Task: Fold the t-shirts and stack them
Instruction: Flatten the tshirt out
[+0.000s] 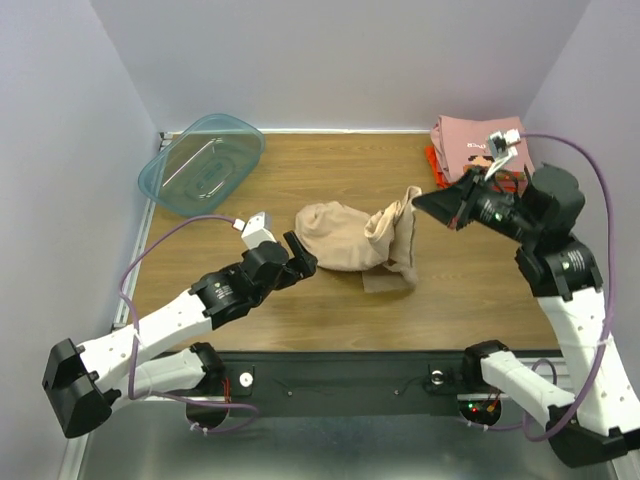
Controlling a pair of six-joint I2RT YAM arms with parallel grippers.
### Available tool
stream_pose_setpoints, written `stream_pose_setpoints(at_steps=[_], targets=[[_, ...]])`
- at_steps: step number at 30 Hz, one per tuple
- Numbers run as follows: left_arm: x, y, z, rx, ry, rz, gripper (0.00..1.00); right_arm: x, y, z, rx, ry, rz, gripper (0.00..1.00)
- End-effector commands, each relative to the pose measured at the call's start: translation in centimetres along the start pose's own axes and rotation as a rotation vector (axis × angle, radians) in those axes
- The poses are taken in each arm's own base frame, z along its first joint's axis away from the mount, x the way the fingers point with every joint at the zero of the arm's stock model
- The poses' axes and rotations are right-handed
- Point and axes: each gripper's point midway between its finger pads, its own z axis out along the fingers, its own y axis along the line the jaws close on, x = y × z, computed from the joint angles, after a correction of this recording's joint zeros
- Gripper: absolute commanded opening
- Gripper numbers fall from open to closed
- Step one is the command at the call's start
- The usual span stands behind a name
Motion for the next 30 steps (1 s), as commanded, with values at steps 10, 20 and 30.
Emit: stream_pose_setpoints(at_steps=[10, 20, 30], targets=[[1.6, -0.5, 0.8, 0.054, 0.055, 0.037, 0.92, -9.3, -19.0, 11.9, 0.653, -0.157, 0.129, 0.0], [10.3, -6.2, 5.6, 0.118, 0.3, 0.171, 0.92, -5.4, -33.9, 9.8, 0.989, -0.105, 0.296, 0.0], [17.6, -11.6, 10.6, 0.071, 0.413, 0.253, 0.91, -4.7, -35.2, 5.5, 1.071, -0.108, 0.276, 0.0]])
